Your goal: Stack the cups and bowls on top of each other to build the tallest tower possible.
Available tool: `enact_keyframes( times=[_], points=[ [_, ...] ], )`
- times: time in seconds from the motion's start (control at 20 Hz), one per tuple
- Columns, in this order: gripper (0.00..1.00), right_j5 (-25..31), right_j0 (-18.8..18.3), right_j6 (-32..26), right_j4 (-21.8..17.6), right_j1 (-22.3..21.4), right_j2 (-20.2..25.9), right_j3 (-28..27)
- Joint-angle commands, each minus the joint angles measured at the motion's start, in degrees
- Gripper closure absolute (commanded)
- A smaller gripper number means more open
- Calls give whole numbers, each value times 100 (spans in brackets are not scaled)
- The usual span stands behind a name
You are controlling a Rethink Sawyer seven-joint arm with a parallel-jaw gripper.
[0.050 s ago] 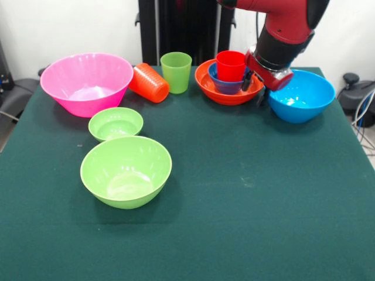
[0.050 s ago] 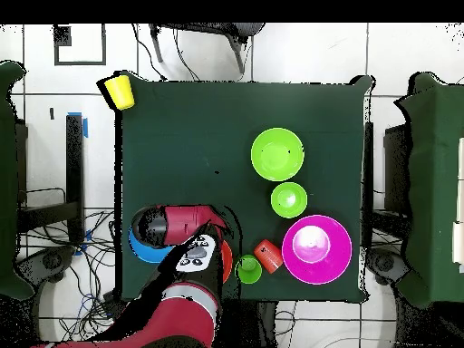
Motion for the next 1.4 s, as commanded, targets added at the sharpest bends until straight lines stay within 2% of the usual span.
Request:
enact_keyframes(
  times=[0.05,0.4,0.8,1.0,1.15,1.4],
  points=[
    [0,-748,-58,656,196,360,370,-22],
    [0,-904,-19,674,222,361,342,90],
    [0,-371,125,610,252,342,199,-168],
    [0,312,351,630,245,208,-30,-332],
    [0,572,432,641,270,49,-110,-328],
    [0,569,424,585,313,114,-126,-366]
  ],
)
